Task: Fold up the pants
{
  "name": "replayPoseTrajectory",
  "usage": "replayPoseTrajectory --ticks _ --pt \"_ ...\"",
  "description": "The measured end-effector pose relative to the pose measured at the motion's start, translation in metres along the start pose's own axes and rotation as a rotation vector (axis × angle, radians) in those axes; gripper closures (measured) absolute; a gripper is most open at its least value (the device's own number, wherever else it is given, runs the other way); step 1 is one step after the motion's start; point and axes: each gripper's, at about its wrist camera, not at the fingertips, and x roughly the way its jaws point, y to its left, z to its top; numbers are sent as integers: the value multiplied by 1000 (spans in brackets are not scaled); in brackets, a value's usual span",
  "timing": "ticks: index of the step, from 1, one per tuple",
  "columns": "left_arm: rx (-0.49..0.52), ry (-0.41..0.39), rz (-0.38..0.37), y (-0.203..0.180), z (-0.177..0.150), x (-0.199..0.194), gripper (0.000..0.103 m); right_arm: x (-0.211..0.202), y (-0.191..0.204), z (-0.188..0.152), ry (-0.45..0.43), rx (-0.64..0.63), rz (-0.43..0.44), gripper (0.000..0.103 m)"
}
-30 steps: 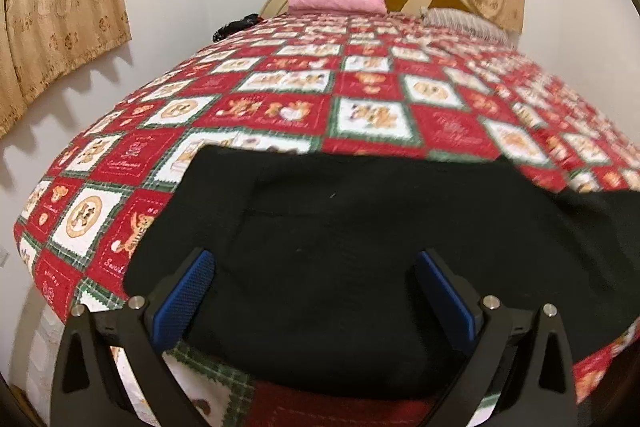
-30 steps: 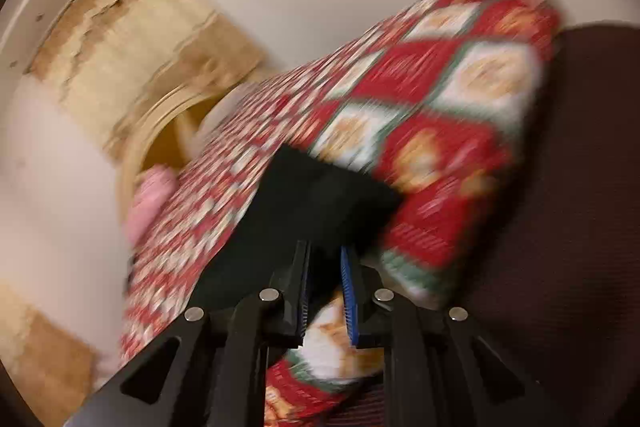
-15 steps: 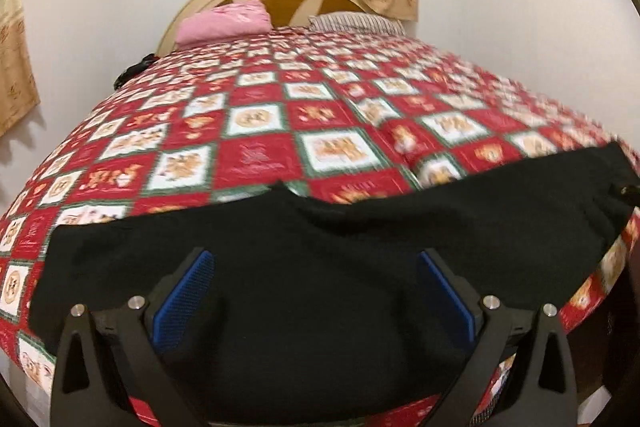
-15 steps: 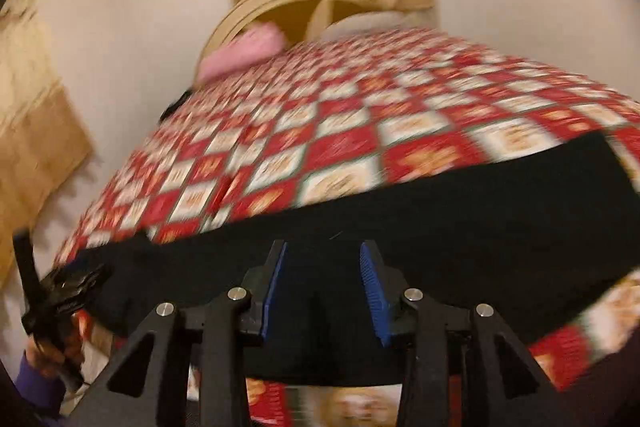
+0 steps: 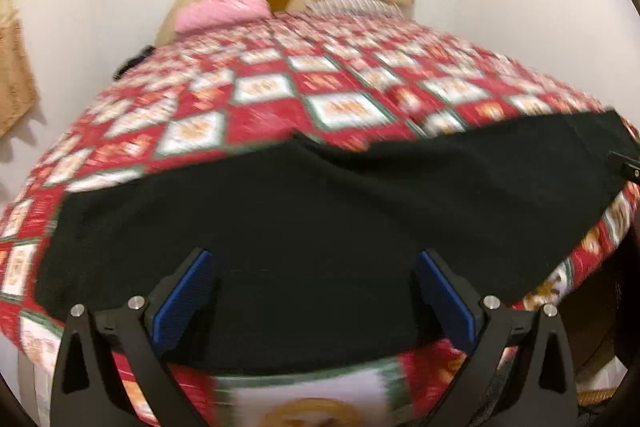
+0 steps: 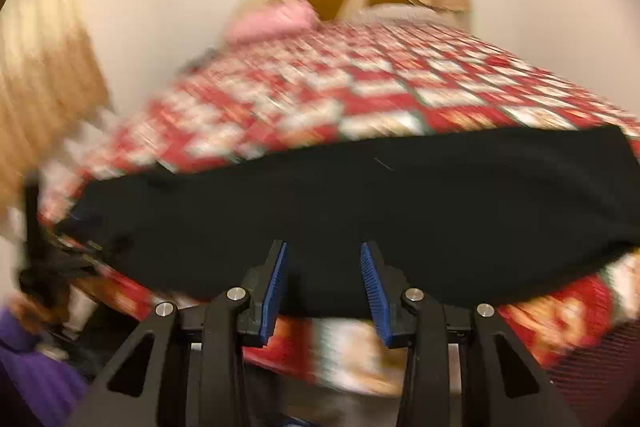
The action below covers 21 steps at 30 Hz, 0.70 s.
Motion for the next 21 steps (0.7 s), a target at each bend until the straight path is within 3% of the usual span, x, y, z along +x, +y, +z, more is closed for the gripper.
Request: replayPoseTrajectory --ticks 4,11,13,16,18,21 --pt "-65 -41 131 39 15 -1 0 49 55 27 26 -84 104 63" --pt "-101 26 380 95 1 19 0 147 133 54 147 -278 216 63" --pt "-154 64 399 113 -13 22 0 169 141 58 201 -335 241 63" --pt "-267 47 337 130 -28 21 0 192 157 55 266 -441 237 63" --pt "-260 36 345 128 -30 20 0 209 161 50 305 -490 119 63" --pt "-249 23 361 124 -32 21 0 215 144 55 333 -339 94 63"
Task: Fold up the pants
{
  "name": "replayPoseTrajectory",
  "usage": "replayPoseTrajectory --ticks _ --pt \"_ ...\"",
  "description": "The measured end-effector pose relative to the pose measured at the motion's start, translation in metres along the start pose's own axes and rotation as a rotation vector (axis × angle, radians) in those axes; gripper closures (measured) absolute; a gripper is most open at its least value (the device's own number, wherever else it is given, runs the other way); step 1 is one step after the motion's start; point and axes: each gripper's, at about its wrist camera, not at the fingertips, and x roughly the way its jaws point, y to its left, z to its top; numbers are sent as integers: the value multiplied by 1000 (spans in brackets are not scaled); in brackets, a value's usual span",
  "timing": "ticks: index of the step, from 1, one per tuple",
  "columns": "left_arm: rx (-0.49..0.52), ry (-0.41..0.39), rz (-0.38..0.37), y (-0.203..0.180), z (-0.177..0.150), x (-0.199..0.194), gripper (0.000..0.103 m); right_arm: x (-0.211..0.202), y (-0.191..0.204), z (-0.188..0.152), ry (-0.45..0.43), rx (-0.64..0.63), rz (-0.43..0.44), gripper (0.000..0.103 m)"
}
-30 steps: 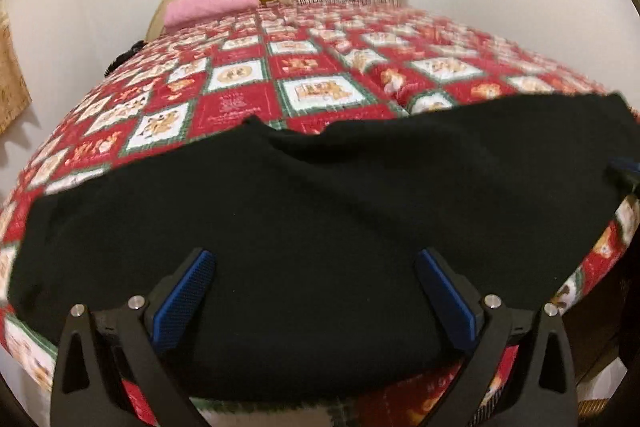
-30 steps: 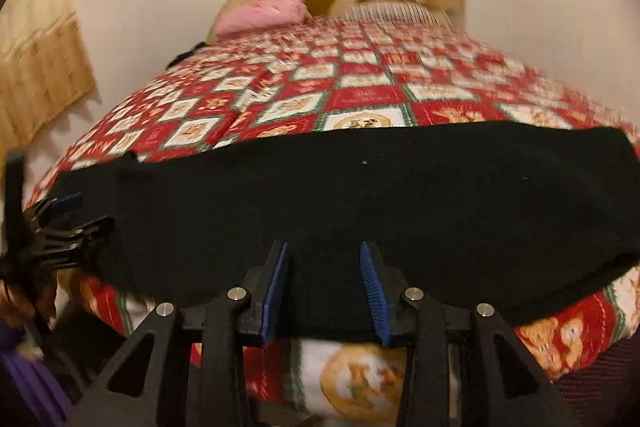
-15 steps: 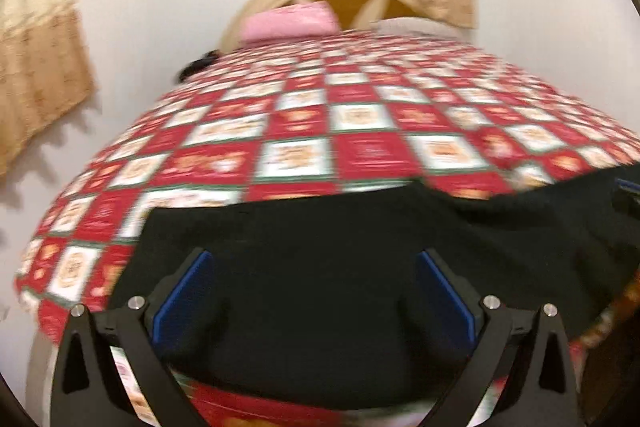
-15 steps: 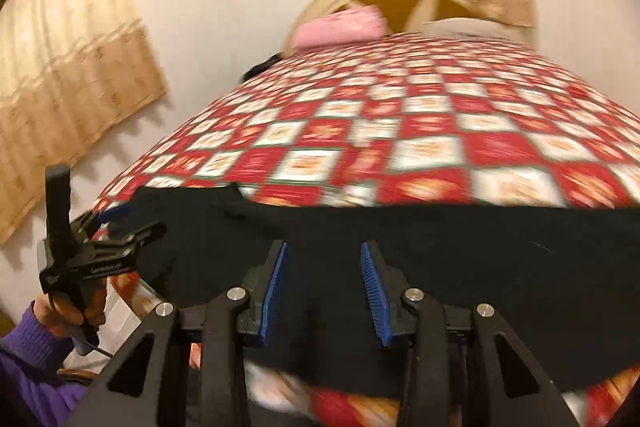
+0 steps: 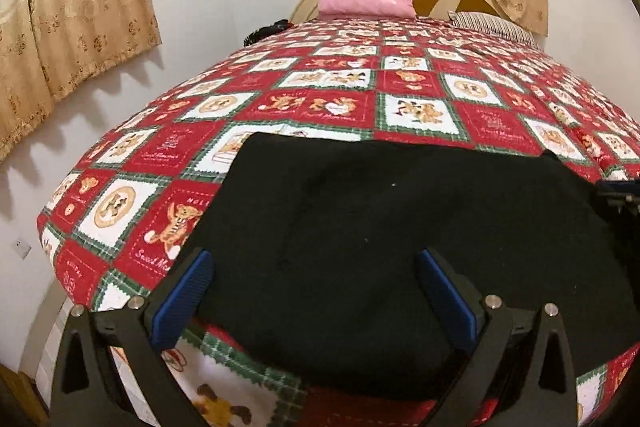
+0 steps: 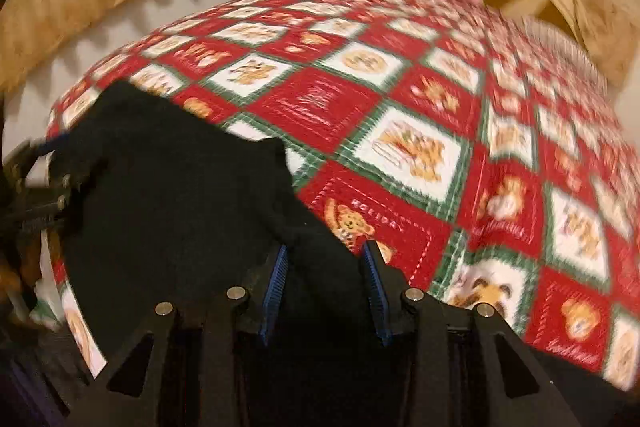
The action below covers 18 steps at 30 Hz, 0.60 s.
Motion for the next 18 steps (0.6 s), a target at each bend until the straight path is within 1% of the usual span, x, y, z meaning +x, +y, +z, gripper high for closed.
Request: replayPoseTrajectory --ticks 1,3,5,8,9,10,12,13,14,15,17,18 --pt "-6 -2 -3 1 -1 0 0 -1 -12 -1 -2 101 16 63" --pt "-6 -7 -7 1 -2 -2 0 -3 -29 -6 -22 229 48 63" --pt "-3 -12 -13 2 -1 -1 0 -7 -39 -13 -58 303 86 63" --pt "-4 -18 -22 4 -2 -2 0 -13 -41 -16 -74 333 112 63" --pt "-5 -21 -22 4 -3 -3 0 -20 -45 -17 -90 367 118 63" --pt "-5 -27 -20 4 -3 -3 0 -29 -50 -20 -125 408 121 63" --pt "-5 -30 -17 3 -3 -3 0 -43 -50 -22 -184 404 90 63" --pt "-7 -29 -17 3 -3 -2 0 -47 -47 -21 -201 375 61 63" --pt "-7 -28 -17 3 -3 -2 0 -48 -42 -20 -197 334 22 63" --pt "-6 -28 -17 3 -3 -2 0 -44 -36 -20 -161 286 -17 63" --pt "-6 -25 -17 3 -3 -2 0 -24 -30 -23 -64 220 -53 63" --pt "-5 -22 -18 3 -3 -2 0 -20 -28 -24 -65 195 -69 63"
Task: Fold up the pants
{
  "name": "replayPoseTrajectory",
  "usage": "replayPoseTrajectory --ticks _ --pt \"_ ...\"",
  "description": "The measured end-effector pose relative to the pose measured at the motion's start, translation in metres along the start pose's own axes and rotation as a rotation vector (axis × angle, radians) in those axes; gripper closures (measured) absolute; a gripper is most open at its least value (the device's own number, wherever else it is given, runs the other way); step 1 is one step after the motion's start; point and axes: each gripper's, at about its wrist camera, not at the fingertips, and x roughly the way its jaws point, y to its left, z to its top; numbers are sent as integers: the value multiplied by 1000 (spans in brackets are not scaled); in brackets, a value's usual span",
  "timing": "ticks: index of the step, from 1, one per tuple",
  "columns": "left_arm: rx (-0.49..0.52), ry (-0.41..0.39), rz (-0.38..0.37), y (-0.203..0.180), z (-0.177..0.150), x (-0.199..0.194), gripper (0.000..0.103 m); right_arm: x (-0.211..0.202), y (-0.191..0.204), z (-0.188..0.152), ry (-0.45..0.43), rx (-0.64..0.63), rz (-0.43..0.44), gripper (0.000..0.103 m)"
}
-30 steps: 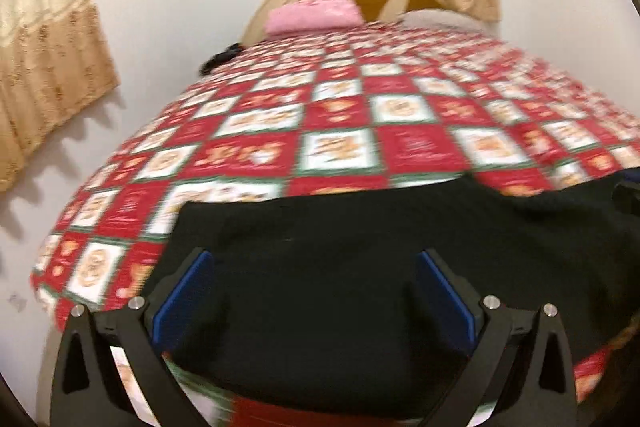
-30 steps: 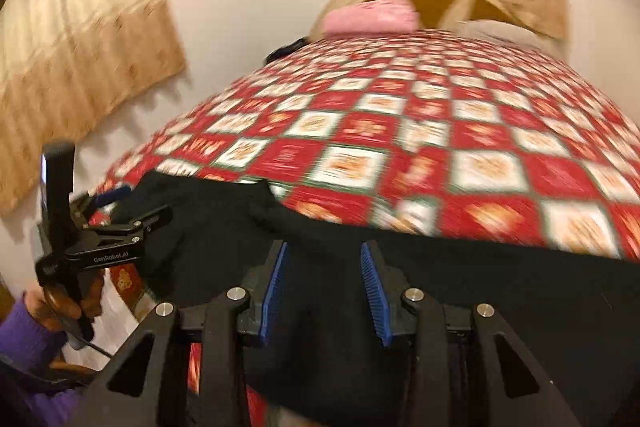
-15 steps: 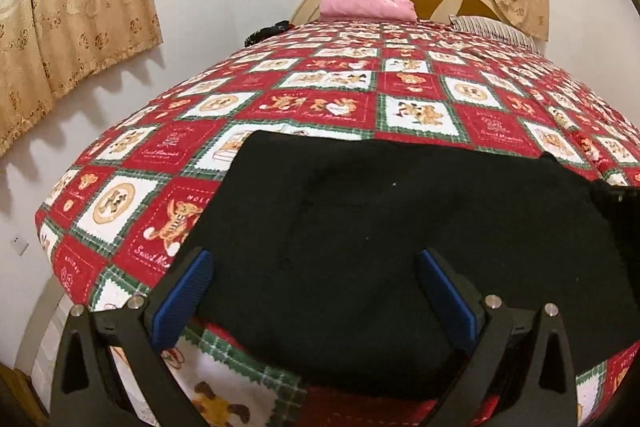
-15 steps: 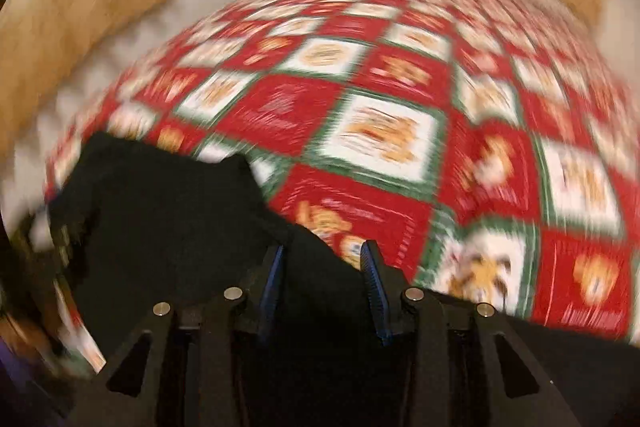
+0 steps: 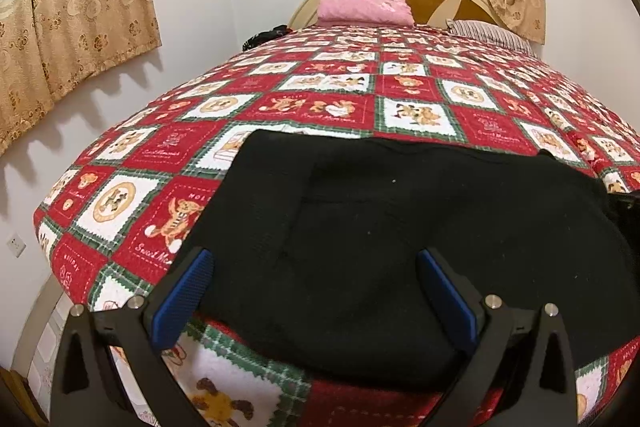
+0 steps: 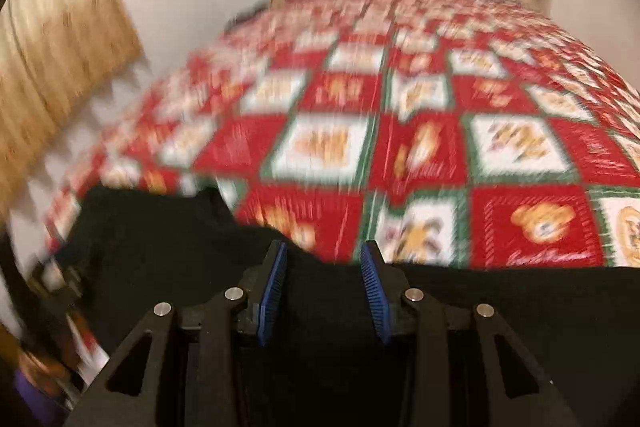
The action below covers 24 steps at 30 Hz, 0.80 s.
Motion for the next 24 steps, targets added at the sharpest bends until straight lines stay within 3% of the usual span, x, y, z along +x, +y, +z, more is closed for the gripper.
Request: replayPoseTrajectory --ticks 3,5,8,11,14,17,21,24 --pt "-2 4 -7 3 -1 -1 0 -5 -13 4 -37 68 -68 63" --pt "-3 -1 -6 4 -3 -2 0 -18 -31 4 -74 187 -1 63" --pt "-3 0 5 2 -2 -1 0 -64 -57 -4 -226 264 44 63" --pt "-12 13 12 1 0 0 0 -137 -105 -29 -426 326 -116 60" --pt "-23 23 20 1 1 0 0 -193 -164 -64 -518 430 -273 56" --pt "-26 22 34 -1 1 1 0 -236 -228 -105 -539 587 -443 55" --pt "-35 40 49 -2 4 1 0 -267 -292 -156 -523 755 -580 51" --pt "-45 62 56 -3 7 2 0 -265 -323 -183 -480 832 -535 50"
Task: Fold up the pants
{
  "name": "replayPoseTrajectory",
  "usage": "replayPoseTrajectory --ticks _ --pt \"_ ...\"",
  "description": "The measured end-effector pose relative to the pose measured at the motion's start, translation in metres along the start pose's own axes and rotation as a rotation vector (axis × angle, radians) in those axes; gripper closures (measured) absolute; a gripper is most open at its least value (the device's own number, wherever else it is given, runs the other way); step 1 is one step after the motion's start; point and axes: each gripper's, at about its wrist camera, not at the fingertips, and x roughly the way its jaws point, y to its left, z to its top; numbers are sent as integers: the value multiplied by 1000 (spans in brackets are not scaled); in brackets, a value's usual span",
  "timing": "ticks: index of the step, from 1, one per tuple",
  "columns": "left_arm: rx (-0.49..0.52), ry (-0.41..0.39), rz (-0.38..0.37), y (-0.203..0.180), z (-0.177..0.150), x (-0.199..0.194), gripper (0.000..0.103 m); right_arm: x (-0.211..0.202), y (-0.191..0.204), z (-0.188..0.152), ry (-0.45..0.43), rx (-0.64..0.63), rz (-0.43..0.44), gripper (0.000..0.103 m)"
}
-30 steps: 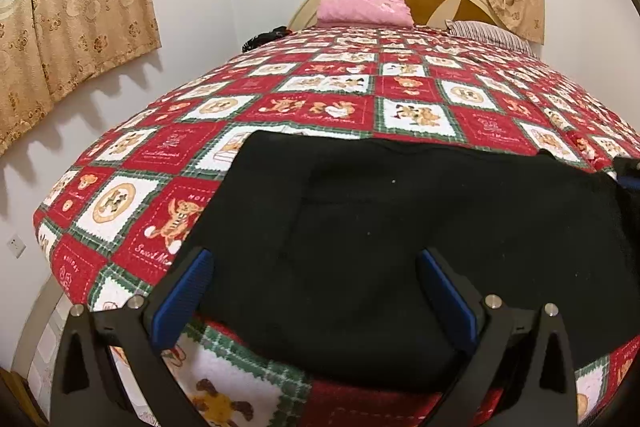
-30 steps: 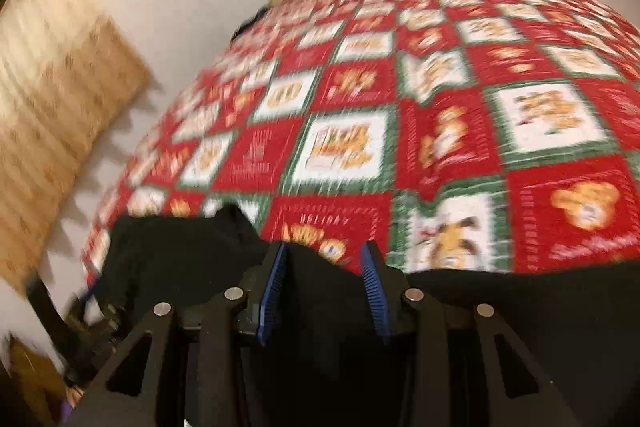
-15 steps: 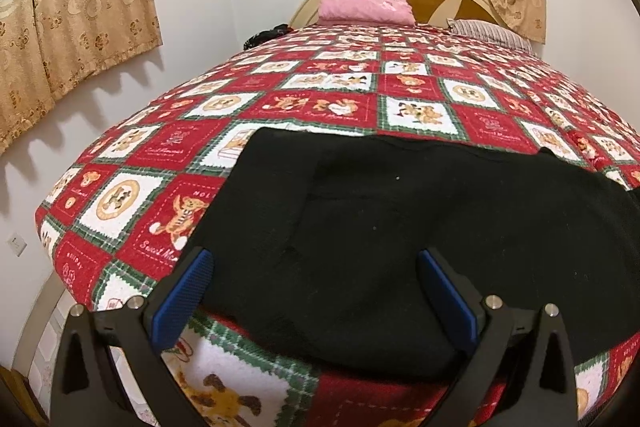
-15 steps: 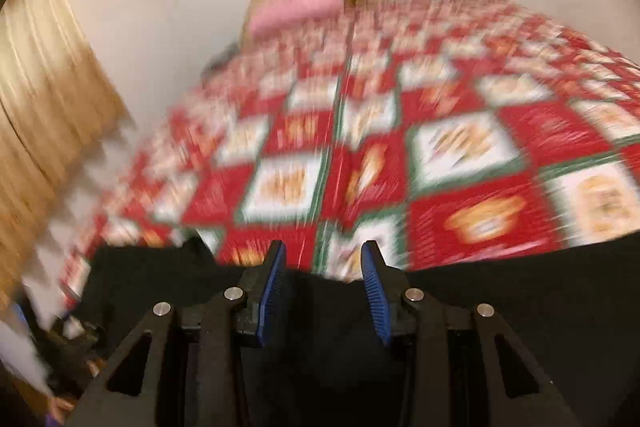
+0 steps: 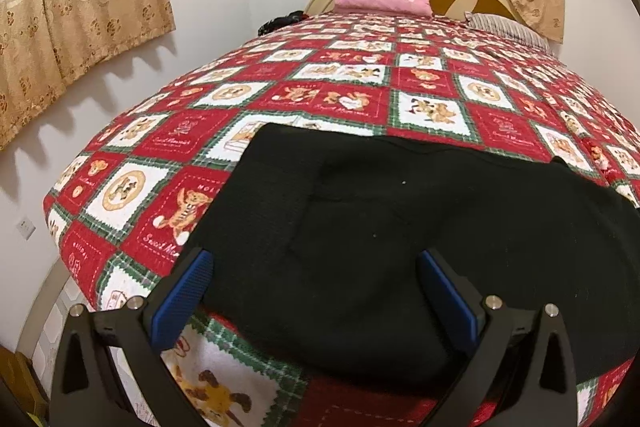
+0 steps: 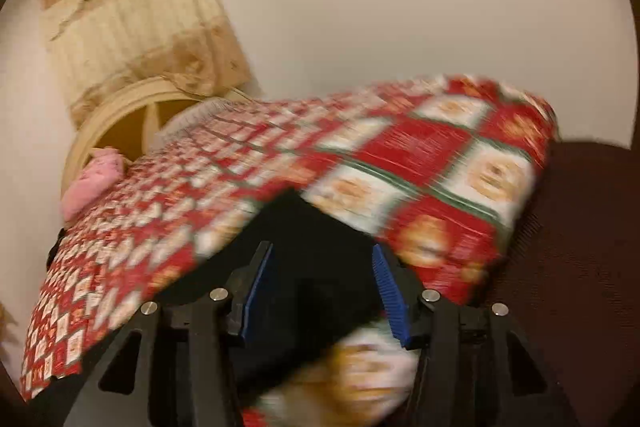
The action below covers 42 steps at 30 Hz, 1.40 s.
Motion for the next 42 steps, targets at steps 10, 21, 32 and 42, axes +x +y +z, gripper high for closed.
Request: replayPoseTrajectory --ticks 10,21,32,42 --pt "1 7 21 -2 -1 0 0 -16 -8 -12 -27 1 62 50" --pt "3 8 21 -3 -1 0 0 -1 6 -11 6 -100 17 93" --pt "4 12 23 -4 0 1 0 -5 10 -11 5 -194 -25 94" --pt "7 7 21 -4 0 2 0 -3 8 6 -50 -282 -151 94"
